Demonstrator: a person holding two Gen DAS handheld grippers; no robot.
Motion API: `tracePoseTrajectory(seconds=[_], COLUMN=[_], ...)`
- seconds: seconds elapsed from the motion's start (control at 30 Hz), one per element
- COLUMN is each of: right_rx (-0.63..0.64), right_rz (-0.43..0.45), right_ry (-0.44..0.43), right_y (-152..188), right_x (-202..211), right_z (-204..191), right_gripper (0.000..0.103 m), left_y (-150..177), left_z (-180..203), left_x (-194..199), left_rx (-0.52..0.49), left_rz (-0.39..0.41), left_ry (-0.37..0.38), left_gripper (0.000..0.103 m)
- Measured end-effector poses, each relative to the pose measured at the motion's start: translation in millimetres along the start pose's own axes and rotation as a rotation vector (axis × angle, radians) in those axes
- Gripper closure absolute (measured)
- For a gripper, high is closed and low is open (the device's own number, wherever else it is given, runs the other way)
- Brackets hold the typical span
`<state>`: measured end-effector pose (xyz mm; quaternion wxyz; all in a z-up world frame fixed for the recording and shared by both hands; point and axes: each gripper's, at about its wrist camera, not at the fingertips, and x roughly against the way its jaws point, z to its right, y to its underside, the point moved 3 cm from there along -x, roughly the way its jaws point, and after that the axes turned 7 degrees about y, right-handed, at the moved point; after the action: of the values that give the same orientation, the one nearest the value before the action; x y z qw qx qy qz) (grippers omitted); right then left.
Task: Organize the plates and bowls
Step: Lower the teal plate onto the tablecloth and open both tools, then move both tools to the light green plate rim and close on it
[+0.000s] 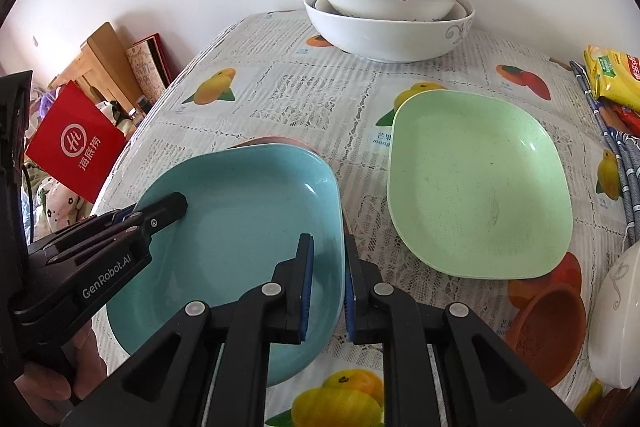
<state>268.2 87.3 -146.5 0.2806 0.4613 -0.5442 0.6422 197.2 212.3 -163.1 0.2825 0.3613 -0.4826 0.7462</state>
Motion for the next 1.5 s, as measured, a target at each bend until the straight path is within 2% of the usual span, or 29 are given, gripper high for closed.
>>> tracePoseTrajectory(seconds=[0.2, 0.37, 0.63, 0.73, 0.8, 0.83, 0.93, 1.13, 1.5], right_rx=[0.002, 0.000, -0.023, -0.044, -0.055, -0.056, -0.061, -0.069, -0.090], right_rz=[0.021, 0.060, 0.074, 0.080, 0.082, 0.083, 0.089, 0.103, 0.192], right_ry=[-0.001, 0.002, 0.023, 0.032, 0.028, 0.030, 0.038, 0.038, 0.127], right_y=[-3.1, -4.1, 4.1, 11.1, 16.4, 18.6, 24.2, 34.2, 40.1], right_x=[1.4, 8.1, 24.4, 32.5, 37.5, 39.6, 46.4, 60.2, 106.2], right_z=[-0.7, -2.0, 10.8, 20.9, 26.3, 28.5, 34.0, 40.9, 72.6], right_gripper=[0.083, 0.060, 0.058, 0.051, 0.050, 0.050, 0.050, 0.050, 0.050], left_y=[-2.0, -1.5, 0.6, 0.6, 0.6, 0.7, 2.4, 5.5, 6.0], left_z=[-0.7, 2.0, 11.0, 12.7, 13.3, 14.6, 18.6, 30.0, 76.1], left_x=[2.7, 8.1, 22.9, 29.6, 34.1, 35.5, 40.0, 53.5, 62.3], left_rx=[0.015, 0.012, -0.022, -0.019, -0.014, -0.020, -0.034, -0.051, -0.111], left_rz=[0.001, 0.001, 0.019, 0.035, 0.045, 0.047, 0.058, 0.081, 0.083], left_ry=[0.019, 0.055, 0.039, 0.032, 0.014, 0.009, 0.014, 0.031, 0.071], left_gripper=[0.090, 0.081, 0.078, 0.078, 0.078, 0.076, 0.061, 0.060, 0.058])
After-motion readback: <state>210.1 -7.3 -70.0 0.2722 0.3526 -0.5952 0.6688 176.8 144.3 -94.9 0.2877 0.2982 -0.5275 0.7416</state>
